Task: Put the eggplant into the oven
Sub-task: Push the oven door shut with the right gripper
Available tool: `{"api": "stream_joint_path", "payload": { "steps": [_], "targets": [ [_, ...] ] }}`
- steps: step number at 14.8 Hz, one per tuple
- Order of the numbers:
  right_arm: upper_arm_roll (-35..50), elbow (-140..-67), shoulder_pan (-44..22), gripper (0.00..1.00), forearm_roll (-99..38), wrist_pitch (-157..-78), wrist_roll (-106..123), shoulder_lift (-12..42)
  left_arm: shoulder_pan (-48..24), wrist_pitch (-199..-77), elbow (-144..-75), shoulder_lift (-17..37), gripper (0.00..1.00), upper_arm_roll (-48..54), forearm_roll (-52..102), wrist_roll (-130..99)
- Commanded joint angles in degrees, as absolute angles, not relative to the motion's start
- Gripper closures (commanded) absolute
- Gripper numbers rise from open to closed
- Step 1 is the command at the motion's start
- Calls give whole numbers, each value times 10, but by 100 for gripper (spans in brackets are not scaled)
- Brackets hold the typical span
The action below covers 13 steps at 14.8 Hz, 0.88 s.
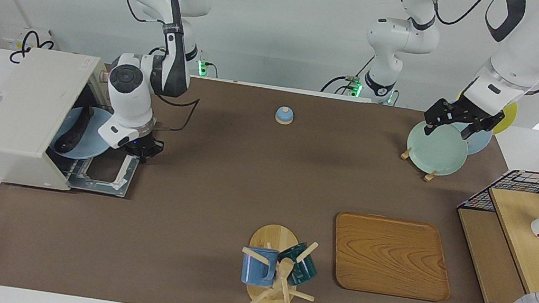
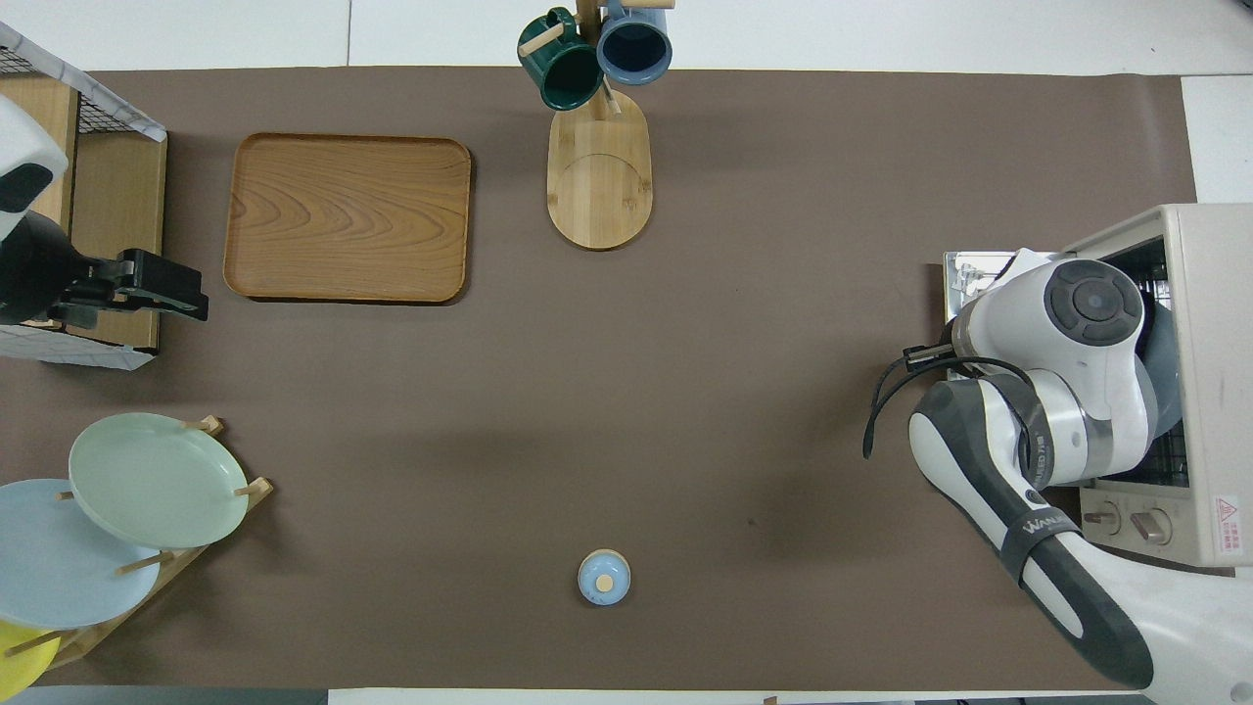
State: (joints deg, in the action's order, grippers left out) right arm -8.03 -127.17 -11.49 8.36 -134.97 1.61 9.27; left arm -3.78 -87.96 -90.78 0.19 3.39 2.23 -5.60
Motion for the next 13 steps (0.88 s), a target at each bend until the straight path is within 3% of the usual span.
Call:
{"api": "stream_joint_path", "payload": {
  "steps": [1,5,13],
  "targets": [
    [-82,-1219,-105,100,132,-1288,38,92,-29,-875,-908,0,0,41,25,-62],
    [-86,-1140,-87,100,130,-1182,116,77,-29,-875,-907,0,0,41,25,-62],
    [-86,-1137,-10,100,124,-1138,228,22,-28,-875,-907,1,0,41,25,-62]
  ]
}}
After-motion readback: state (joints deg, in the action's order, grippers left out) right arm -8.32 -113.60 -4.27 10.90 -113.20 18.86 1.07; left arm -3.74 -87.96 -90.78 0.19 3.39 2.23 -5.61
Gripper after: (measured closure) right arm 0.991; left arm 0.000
